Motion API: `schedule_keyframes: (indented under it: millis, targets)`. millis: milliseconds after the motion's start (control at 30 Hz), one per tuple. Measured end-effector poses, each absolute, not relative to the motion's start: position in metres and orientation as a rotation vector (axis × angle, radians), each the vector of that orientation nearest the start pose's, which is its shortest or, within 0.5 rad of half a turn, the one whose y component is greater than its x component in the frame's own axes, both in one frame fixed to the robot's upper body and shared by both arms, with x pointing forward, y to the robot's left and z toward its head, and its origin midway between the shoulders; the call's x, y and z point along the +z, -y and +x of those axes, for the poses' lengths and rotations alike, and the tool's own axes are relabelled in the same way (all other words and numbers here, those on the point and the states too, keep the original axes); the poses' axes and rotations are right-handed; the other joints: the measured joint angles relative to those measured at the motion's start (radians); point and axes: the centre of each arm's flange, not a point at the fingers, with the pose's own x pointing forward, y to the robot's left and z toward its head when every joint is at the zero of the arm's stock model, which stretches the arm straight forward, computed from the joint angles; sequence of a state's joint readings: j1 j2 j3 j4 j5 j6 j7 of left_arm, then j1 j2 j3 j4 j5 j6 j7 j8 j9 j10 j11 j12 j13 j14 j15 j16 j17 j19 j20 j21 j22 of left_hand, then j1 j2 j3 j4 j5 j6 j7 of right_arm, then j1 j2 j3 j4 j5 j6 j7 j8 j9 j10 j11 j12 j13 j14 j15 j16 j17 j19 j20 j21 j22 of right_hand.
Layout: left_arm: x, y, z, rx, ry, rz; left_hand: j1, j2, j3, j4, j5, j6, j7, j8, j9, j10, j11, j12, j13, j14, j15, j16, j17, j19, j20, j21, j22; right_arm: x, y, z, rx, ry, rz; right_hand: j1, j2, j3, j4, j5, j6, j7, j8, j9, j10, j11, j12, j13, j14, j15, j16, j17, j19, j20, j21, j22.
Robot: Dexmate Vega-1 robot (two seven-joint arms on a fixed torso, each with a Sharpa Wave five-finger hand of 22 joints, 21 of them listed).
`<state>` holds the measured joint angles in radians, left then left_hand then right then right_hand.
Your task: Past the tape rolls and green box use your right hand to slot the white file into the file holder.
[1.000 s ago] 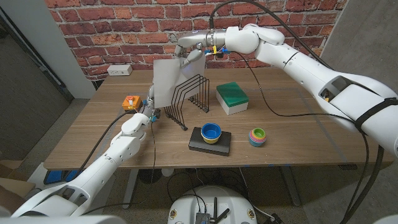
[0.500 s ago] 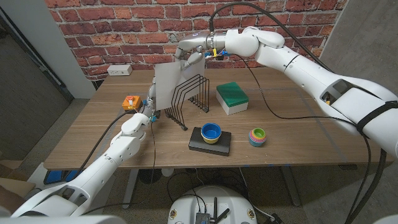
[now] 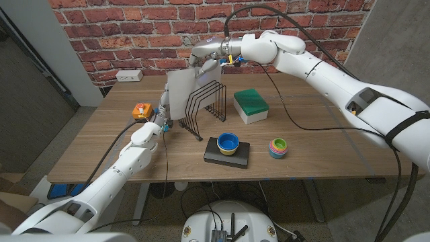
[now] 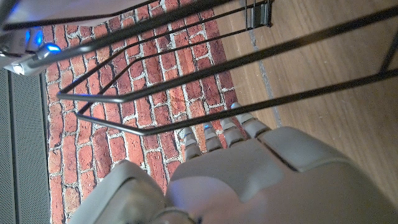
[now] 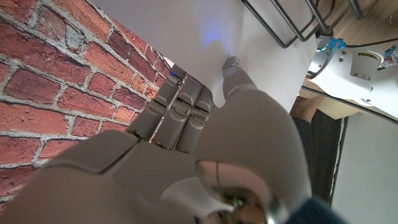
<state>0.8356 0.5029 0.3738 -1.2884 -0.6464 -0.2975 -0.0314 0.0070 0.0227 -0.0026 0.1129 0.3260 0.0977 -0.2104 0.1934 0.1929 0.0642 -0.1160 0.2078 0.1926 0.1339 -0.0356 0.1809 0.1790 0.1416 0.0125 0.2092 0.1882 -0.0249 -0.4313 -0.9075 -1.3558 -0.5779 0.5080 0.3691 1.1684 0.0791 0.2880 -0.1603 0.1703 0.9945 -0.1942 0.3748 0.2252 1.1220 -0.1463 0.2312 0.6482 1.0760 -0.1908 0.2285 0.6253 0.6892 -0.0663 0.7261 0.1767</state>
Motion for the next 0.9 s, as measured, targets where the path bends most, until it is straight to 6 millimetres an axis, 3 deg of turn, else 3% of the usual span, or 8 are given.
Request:
schedule_keyframes:
  millis: [900]
  targets:
    - [-0.029,-0.288,0.654,-0.207,0.595,-0.043,0.000,0.000,0.000,0.000,0.000,0.000,0.000,0.000,0.000,0.000,0.000,0.000,0.000,0.000,0.000,0.000,0.000,0.000,0.000,0.000,0.000,0.212,-0.015,0.551,0.563,1.218,-1.870,-0.003,-0.003,-0.001,0.000,-0.001,0.000,0.000,0.000,0.000,0.000,0.000,0.000,0.000,0.000,0.000,0.000,0.000,0.000,0.000,0.000,0.000]
